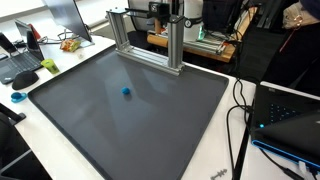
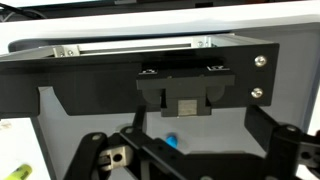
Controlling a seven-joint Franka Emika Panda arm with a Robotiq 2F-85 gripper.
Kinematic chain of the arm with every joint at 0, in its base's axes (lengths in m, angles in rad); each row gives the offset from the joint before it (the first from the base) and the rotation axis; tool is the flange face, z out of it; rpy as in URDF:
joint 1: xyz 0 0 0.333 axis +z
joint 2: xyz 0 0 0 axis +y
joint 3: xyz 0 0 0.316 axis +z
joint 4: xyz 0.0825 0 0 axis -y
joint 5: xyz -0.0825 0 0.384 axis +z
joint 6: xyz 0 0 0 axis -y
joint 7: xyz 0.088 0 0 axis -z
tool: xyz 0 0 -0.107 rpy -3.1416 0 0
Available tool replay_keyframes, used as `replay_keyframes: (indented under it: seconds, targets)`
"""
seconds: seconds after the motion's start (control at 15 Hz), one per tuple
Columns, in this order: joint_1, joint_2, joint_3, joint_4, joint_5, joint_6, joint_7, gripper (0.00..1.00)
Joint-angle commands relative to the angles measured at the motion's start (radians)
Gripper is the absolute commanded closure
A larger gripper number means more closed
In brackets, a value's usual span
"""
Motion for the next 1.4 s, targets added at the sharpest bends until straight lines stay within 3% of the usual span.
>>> replay_keyframes:
  seconds: [0.0, 0.33, 0.47, 0.53, 0.6, 1.07, 1.33]
  targets:
    - [0.014, 0.014, 0.002, -0.012, -0.008, 0.015, -0.036, 0.00]
    - [0.011, 0.032, -0.002, -0.024, -0.004, 0.022, -0.032, 0.04]
    - [0.012, 0.034, -0.005, -0.034, -0.001, 0.035, -0.032, 0.24]
    - [0.013, 0.036, -0.006, -0.038, 0.002, 0.040, -0.035, 0.24]
    - [0.012, 0.037, -0.006, -0.044, 0.002, 0.049, -0.033, 0.32]
    - [0.008, 0.042, -0.012, -0.063, 0.004, 0.075, -0.034, 0.31]
    - [0.007, 0.044, -0.018, -0.074, 0.005, 0.093, -0.037, 0.42]
